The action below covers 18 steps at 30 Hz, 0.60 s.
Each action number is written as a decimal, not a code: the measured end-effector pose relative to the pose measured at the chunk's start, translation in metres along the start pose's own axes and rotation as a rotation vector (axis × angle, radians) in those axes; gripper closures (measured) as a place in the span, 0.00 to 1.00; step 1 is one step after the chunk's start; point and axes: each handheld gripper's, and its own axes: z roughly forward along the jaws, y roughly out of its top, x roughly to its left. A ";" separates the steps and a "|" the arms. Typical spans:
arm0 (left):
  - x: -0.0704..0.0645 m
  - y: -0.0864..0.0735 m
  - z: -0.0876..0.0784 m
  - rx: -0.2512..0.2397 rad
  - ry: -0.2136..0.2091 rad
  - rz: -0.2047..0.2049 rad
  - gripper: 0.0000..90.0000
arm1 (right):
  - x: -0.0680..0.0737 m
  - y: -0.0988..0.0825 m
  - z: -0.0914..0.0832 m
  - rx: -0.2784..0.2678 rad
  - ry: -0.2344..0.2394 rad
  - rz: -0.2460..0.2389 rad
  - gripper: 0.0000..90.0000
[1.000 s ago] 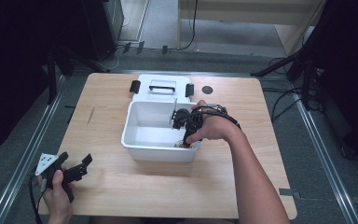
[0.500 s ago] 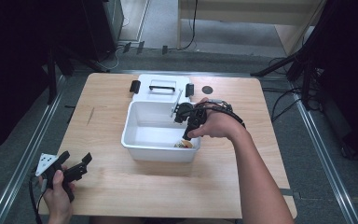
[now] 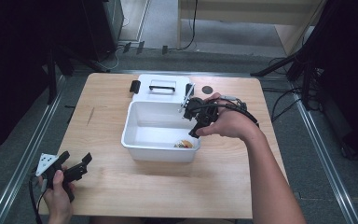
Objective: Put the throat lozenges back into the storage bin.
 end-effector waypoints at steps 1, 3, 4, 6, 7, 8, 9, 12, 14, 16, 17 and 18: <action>0.000 0.000 0.000 0.001 0.000 0.001 0.08 | 0.000 -0.002 -0.002 -0.002 -0.003 0.002 0.45; 0.000 0.000 0.000 0.001 0.000 0.003 0.08 | -0.001 -0.004 -0.003 -0.002 -0.003 0.001 0.45; 0.000 0.000 0.000 0.002 -0.001 0.002 0.08 | -0.002 -0.009 -0.006 0.001 -0.013 0.007 0.45; 0.000 0.000 0.000 0.002 -0.001 0.004 0.08 | -0.002 -0.011 -0.007 0.002 -0.015 0.013 0.45; 0.000 0.000 0.000 0.002 -0.001 0.004 0.08 | -0.002 -0.013 -0.009 0.003 -0.019 0.011 0.45; 0.000 0.000 0.000 0.002 -0.001 0.004 0.08 | -0.003 -0.015 -0.009 0.006 -0.020 0.015 0.44; 0.000 0.000 0.000 0.002 -0.001 0.004 0.08 | -0.003 -0.020 -0.011 0.010 -0.022 0.014 0.44; 0.000 0.000 0.000 0.002 -0.002 0.005 0.08 | -0.004 -0.027 -0.013 0.008 -0.024 0.029 0.44; 0.000 0.000 0.000 0.000 -0.002 0.005 0.08 | -0.005 -0.029 -0.013 0.008 -0.025 0.029 0.43; -0.001 0.000 0.000 0.000 -0.002 0.008 0.08 | -0.005 -0.035 -0.012 0.015 -0.024 0.041 0.42; -0.001 0.000 0.000 0.000 -0.003 0.006 0.08 | -0.005 -0.038 -0.012 0.017 -0.023 0.041 0.42; -0.001 0.000 0.000 0.002 -0.003 0.009 0.08 | -0.005 -0.044 -0.010 0.025 -0.025 0.051 0.40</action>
